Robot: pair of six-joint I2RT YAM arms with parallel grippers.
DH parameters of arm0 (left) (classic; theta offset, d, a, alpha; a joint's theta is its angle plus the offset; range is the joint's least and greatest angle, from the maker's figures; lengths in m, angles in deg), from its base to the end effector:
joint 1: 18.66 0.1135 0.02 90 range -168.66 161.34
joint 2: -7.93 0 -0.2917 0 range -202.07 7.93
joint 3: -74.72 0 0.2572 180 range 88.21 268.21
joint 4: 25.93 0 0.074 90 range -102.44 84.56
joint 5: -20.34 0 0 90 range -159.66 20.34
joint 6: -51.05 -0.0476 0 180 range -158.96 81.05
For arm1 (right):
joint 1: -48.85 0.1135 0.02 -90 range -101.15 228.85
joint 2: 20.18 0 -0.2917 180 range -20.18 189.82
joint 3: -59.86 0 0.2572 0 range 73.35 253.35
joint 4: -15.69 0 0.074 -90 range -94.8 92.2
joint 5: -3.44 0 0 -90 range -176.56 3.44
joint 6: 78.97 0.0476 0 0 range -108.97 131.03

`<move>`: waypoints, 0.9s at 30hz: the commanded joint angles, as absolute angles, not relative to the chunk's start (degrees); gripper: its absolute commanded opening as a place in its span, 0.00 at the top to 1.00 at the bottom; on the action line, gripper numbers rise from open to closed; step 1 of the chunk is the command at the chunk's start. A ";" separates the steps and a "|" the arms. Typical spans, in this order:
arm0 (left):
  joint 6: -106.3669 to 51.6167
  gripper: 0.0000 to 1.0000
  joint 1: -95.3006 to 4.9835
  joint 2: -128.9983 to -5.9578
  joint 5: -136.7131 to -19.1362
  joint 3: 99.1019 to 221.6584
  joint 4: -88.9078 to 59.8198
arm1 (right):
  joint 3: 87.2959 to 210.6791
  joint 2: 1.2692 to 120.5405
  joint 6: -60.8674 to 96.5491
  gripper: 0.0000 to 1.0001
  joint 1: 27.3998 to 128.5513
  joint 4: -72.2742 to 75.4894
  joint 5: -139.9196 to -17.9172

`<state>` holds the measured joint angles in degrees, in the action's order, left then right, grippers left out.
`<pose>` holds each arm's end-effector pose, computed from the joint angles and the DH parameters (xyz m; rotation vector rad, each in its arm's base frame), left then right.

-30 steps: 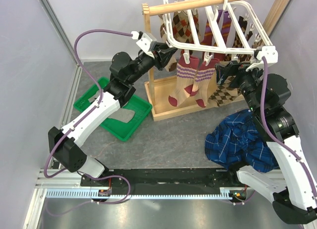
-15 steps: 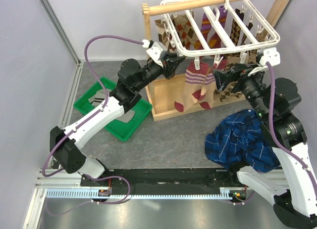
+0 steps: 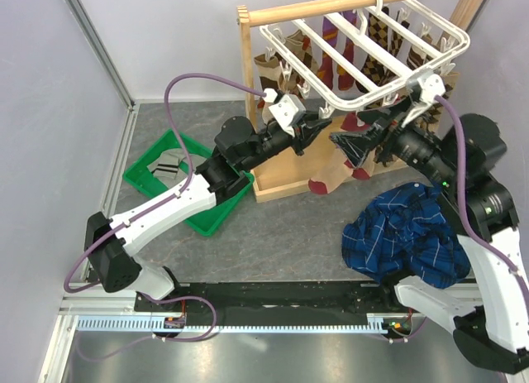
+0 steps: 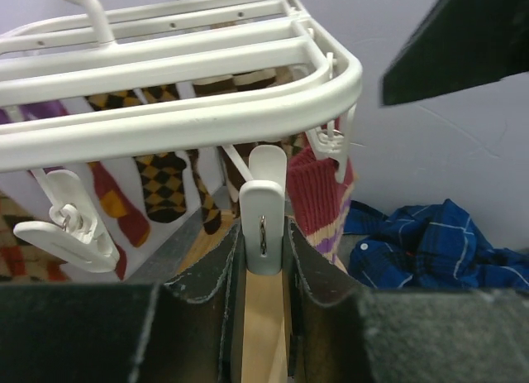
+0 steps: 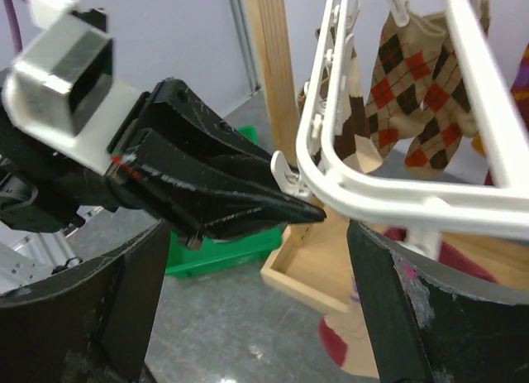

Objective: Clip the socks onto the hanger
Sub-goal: Rotate the hanger at the clothesline, then open the clamp at the hanger.

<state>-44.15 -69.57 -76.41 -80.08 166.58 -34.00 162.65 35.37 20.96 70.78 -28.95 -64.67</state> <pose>0.2219 -0.2869 0.4699 0.7702 1.1039 -0.7960 0.1303 0.0716 0.5482 -0.4719 1.5020 0.7302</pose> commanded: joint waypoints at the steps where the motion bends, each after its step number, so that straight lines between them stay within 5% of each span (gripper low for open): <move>1: -47.13 0.98 -72.01 -76.01 -78.54 168.01 -32.74 | 165.90 39.06 23.94 0.06 70.91 -33.21 -60.28; 11: -49.06 0.98 -76.66 -77.68 -77.92 169.60 -31.60 | 165.82 39.68 30.44 0.12 71.00 -32.78 -73.63; 27: -50.29 0.98 -79.30 -79.26 -78.10 172.23 -27.74 | 162.91 37.74 35.90 0.24 70.91 -24.96 -76.37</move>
<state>-47.80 -76.66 -78.20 -75.31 169.62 -32.25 163.33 37.41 34.84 71.04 -31.60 -75.01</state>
